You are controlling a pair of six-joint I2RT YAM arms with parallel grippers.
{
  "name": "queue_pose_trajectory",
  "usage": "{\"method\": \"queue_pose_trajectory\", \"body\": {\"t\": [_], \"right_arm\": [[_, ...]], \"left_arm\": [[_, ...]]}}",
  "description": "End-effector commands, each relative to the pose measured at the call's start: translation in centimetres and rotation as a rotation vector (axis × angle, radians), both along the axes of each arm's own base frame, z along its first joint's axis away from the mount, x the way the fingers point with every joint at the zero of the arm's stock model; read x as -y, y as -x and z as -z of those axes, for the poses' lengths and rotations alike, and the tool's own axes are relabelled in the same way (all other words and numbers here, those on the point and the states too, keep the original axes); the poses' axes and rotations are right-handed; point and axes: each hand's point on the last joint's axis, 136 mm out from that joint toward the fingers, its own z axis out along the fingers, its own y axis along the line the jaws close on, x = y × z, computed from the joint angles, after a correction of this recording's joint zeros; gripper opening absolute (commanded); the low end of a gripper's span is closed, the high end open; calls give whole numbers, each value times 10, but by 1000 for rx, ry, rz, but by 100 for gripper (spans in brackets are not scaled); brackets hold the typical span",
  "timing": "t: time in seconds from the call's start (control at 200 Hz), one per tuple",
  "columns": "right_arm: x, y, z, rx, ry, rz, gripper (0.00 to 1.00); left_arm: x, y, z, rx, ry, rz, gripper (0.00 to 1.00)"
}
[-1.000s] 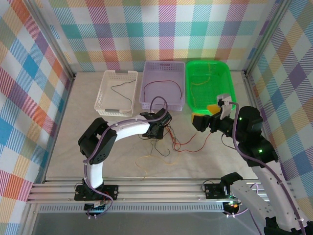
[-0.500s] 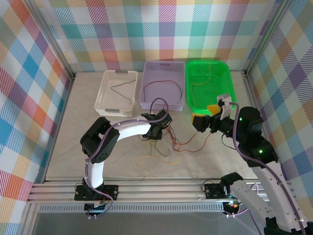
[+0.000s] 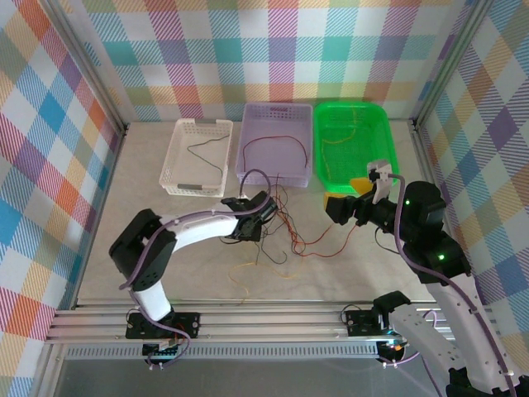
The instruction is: Untangle the cables
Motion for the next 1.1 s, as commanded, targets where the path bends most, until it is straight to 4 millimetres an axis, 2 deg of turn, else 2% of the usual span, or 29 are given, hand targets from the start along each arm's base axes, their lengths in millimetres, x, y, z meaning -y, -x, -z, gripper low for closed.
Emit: {"method": "queue_pose_trajectory", "body": {"t": [0.0, 0.07, 0.135, 0.17, 0.225, 0.325, 0.4, 0.5, 0.72, 0.855, 1.015, 1.1], "right_arm": [[-3, 4, 0, -2, -13, -23, 100], [-3, 4, -1, -3, -16, -24, 100], [-3, 5, -1, -4, -18, -26, 100], [-3, 5, -2, -2, -19, -27, 100], [-3, 6, -3, -1, -19, -29, 100], [-3, 7, -3, 2, -21, -32, 100], [-4, 8, -4, 3, -23, -37, 100], [-4, 10, -4, 5, -26, -44, 100], [-3, 14, -6, 23, -24, -47, 100], [-4, 14, -6, 24, -24, -51, 100], [-4, 16, -7, 27, -27, -58, 100], [-4, 16, -7, 27, -27, -59, 100]], "left_arm": [[2, 4, -16, 2, 48, 13, 0], [7, 7, -14, -31, 63, 23, 0], [7, 9, -11, -44, 68, 19, 7], [6, 10, -9, -45, 65, 13, 14], [4, 10, -6, -47, 58, 6, 30], [9, 8, -1, -60, 66, -2, 47], [13, 5, 3, -67, 69, -13, 55], [17, -1, 10, -62, 74, -33, 59], [21, -14, 21, -49, 94, -65, 60], [17, -23, 28, -19, 60, -76, 62], [18, -30, 35, -2, 53, -85, 62], [16, -35, 40, 9, 37, -88, 58]]}}
